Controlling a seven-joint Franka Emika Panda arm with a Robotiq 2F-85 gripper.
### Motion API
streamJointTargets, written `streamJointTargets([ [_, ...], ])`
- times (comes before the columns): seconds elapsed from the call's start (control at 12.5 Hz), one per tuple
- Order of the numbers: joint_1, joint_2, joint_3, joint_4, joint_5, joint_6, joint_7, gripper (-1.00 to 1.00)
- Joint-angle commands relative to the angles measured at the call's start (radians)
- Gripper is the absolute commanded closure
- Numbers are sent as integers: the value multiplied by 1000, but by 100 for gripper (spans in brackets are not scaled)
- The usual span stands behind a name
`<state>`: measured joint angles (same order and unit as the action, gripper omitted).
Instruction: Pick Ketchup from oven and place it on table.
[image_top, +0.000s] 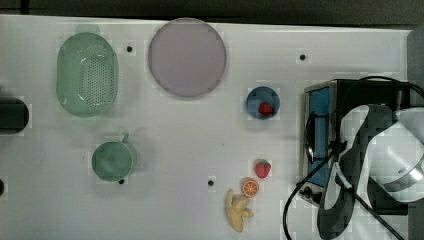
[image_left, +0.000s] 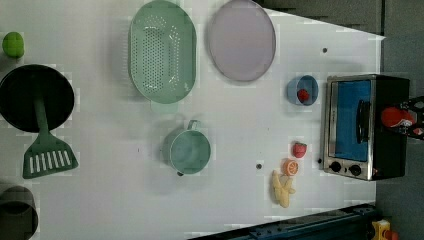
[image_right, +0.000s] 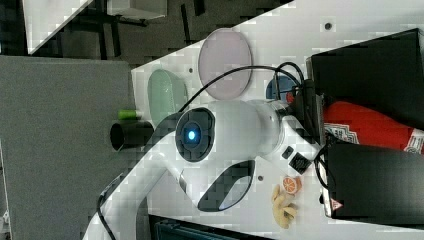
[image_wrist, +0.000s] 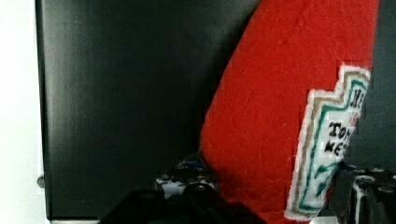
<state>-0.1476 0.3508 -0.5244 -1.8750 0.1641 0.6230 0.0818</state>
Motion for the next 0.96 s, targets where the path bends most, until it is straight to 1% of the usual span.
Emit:
streamJointTargets([
  [0.08,9,-45,-14,65,19,2,11,-27],
  [0.16,16,-61,-12,100,2,-24,11,-26],
  [0.32,40,-101,-2,182,-56,-150,7,-27],
  [0.56,98,-170,49,303,-106,-341,6,-26],
  [0.72,141,-216,121,345,-115,-428,6,-27],
  [0.96,191,-263,256,345,-115,-546,6,-27],
])
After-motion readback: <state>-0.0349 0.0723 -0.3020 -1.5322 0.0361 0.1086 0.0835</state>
